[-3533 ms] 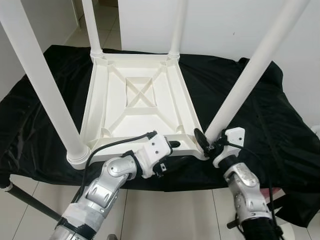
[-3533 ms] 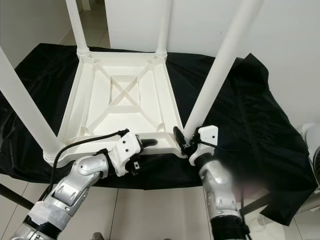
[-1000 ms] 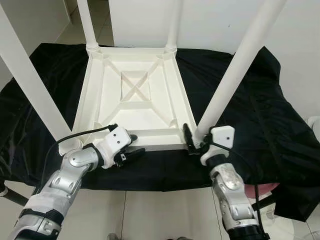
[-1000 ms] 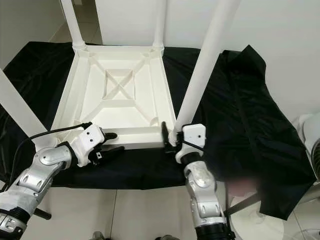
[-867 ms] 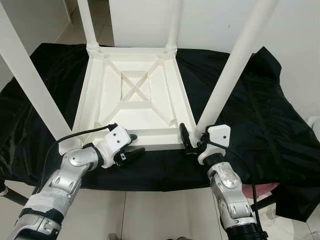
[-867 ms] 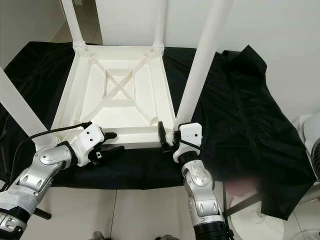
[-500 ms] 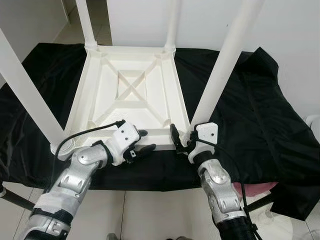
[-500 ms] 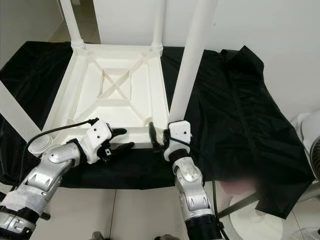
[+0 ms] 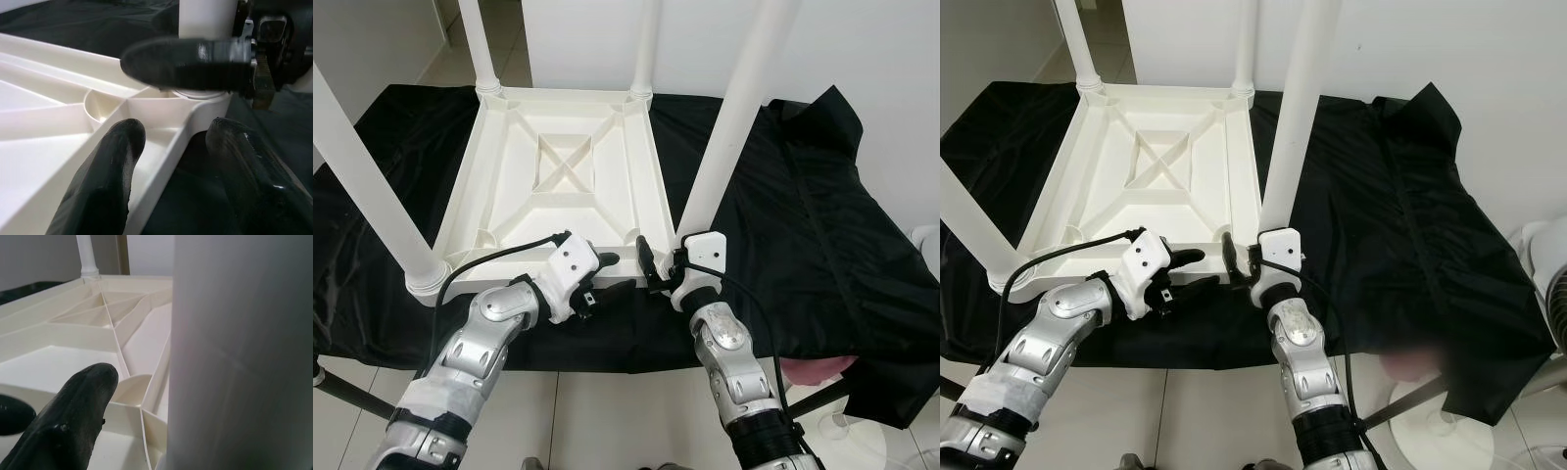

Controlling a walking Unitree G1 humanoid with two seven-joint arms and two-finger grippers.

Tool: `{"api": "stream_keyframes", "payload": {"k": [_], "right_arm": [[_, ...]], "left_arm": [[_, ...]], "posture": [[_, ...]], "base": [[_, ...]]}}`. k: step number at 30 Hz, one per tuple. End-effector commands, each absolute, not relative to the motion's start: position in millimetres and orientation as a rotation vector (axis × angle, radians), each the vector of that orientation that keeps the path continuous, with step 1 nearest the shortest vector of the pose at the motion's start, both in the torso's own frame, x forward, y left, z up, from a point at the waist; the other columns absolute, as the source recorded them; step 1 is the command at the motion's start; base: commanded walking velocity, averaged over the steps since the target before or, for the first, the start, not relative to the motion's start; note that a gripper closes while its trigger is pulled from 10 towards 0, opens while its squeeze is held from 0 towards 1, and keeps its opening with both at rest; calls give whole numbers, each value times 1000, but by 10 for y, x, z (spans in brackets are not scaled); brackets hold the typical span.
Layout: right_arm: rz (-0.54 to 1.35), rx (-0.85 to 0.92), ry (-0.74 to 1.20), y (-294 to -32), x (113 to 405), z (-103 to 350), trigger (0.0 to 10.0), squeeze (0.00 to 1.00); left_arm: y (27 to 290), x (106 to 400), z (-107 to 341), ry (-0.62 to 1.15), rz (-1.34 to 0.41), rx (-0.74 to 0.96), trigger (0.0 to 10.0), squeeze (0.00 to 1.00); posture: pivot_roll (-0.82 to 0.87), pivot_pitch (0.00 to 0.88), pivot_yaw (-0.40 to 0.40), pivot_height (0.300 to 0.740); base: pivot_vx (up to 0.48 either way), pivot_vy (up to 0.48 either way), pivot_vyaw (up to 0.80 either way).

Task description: Building children table

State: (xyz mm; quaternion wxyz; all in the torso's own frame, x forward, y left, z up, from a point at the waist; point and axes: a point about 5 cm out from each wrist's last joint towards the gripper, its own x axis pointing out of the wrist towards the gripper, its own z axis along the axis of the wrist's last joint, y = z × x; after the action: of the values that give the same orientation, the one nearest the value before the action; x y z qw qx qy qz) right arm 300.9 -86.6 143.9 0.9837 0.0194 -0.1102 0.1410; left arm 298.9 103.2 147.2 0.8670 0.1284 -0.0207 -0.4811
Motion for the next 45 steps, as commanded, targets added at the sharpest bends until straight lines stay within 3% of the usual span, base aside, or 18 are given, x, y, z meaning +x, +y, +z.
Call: {"api": "stream_keyframes", "payload": {"k": [1, 9, 15, 26, 39, 40, 42, 43, 44, 45], "right_arm": [[282, 54, -228, -859, 2973, 1449, 10000, 0], [205, 10, -292, -1045, 2832, 1532, 10000, 0], [166, 30, -315, -1172, 2752, 1606, 10000, 0], [130, 16, -320, -1120, 2727, 1740, 10000, 0], [130, -8, -335, -1098, 2810, 1832, 9765, 0], [131, -9, -350, -1098, 2831, 1878, 3569, 0], [131, -9, -350, -1098, 2831, 1878, 3569, 0], [127, -14, -358, -1101, 2848, 1912, 0, 0], [123, -21, -359, -1106, 2862, 1930, 7882, 0], [127, -26, -362, -1104, 2872, 1944, 10000, 0]], "left_arm": [[1038, 2947, 1446, -18, -1016, 223, 10000, 0], [1141, 2871, 1580, -10, -991, 62, 10000, 0], [1196, 2681, 1608, -18, -1038, 92, 10000, 0], [1112, 2269, 1445, 78, -1183, 115, 10000, 0], [1073, 2232, 1468, 113, -1212, 97, 10000, 0], [1077, 2225, 1467, 117, -1216, 101, 10000, 0], [1077, 2225, 1467, 117, -1216, 101, 10000, 0], [1077, 2214, 1464, 122, -1220, 104, 10000, 0], [1074, 2201, 1459, 129, -1226, 103, 10000, 0], [1073, 2175, 1446, 140, -1240, 106, 10000, 0]], "posture": [[-30, 64, -36, 740], [-31, 77, -32, 740], [-25, 84, -25, 740], [-11, 92, -33, 740], [-4, 87, -39, 740], [-2, 86, -41, 740], [-2, 86, -41, 740], [-1, 84, -44, 740], [0, 82, -46, 740], [1, 82, -47, 740]], "base": [[0, 0, 0], [0, 0, 0], [0, 0, 0], [0, 0, 0], [0, 0, 0], [0, 0, 0], [0, 0, 0], [0, 0, 0], [0, 0, 0], [0, 0, 0]]}}
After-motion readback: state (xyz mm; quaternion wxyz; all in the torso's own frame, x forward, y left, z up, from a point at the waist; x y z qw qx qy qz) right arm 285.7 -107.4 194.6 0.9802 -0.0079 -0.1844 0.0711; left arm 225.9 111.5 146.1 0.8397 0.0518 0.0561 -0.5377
